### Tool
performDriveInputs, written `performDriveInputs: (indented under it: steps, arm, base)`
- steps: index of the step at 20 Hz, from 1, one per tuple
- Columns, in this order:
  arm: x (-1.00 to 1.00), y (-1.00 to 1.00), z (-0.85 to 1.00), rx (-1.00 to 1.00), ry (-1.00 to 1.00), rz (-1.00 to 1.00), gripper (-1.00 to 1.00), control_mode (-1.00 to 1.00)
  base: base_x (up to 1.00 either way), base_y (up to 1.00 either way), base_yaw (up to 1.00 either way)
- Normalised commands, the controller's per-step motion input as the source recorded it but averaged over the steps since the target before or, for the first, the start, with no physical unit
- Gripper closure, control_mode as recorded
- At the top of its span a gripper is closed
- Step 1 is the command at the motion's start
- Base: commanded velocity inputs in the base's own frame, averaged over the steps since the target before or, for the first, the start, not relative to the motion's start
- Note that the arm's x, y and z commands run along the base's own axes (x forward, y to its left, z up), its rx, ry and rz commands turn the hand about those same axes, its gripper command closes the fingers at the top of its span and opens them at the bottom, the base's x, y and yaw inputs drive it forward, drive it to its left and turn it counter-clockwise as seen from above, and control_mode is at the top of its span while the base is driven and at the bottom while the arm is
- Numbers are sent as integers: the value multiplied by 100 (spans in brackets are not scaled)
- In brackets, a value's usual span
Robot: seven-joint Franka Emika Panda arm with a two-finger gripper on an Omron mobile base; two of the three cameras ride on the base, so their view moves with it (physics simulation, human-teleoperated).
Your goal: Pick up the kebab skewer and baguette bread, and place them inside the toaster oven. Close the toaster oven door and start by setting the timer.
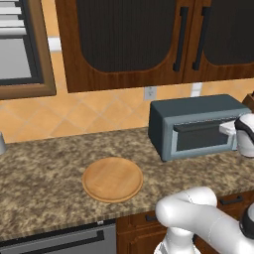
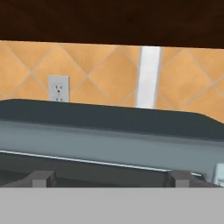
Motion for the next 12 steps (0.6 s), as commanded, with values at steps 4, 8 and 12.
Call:
performDriveInputs:
  steps: [4,8,12]
  arm:
    - [-16,0,29,0,0,0,-100,-100]
    - [-66,-20,2,0,6,0,-100,-100]
    - [-68,-51,0,1,6,0,-100,-100]
  base:
    - [0,0,0]
    - [0,0,0]
    - [0,0,0]
